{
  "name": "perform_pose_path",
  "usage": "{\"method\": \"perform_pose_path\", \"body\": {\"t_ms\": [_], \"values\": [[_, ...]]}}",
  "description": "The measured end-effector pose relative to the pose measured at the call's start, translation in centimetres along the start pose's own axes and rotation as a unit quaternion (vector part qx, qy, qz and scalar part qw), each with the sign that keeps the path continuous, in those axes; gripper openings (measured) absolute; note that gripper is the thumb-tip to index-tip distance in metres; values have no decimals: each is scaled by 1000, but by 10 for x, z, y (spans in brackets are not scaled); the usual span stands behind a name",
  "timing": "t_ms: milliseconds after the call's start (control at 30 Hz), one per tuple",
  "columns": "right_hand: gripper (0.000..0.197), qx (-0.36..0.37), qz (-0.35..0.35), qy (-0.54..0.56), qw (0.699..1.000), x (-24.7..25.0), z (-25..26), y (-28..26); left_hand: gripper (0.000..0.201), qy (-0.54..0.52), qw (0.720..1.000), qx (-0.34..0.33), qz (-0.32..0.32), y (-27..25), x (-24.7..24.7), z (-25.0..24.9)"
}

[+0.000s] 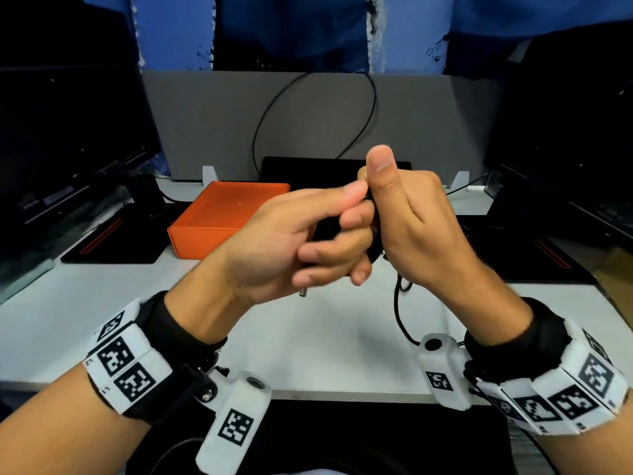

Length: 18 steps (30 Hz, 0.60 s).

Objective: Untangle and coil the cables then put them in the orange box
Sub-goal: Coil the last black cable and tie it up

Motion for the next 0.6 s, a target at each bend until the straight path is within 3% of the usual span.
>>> {"method": "perform_pose_path", "body": {"t_ms": [67, 200, 333, 400, 500, 600], "values": [[79, -18, 10, 13, 1000, -1, -5, 3, 37, -66, 998, -18, -8, 1, 3, -4], [46, -104, 73, 55, 990, -1, -24, 6, 45, -223, 966, -131, -13, -2, 21, -24], [37, -153, 287, -86, 942, -24, -30, -6, 46, -209, 920, -290, -163, -12, 47, -46], [35, -146, 358, -128, 913, -36, -25, -12, 42, -131, 912, -303, -243, -15, 56, -48], [39, -142, 399, -155, 892, -44, -13, -15, 43, 134, 902, -216, -350, -12, 57, -37], [38, -128, 411, -184, 884, -36, -6, -16, 46, 462, 832, -57, -301, -5, 48, -21]]}}
Point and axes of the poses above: each hand's wrist, its own y-axis towards the middle knuckle, its own x-axis out of the back of the hand, z = x × y, the point moved 3 cm from there along y, towards the middle knuckle, and after that the axes turned 7 degrees about z, right-handed, at the moved point
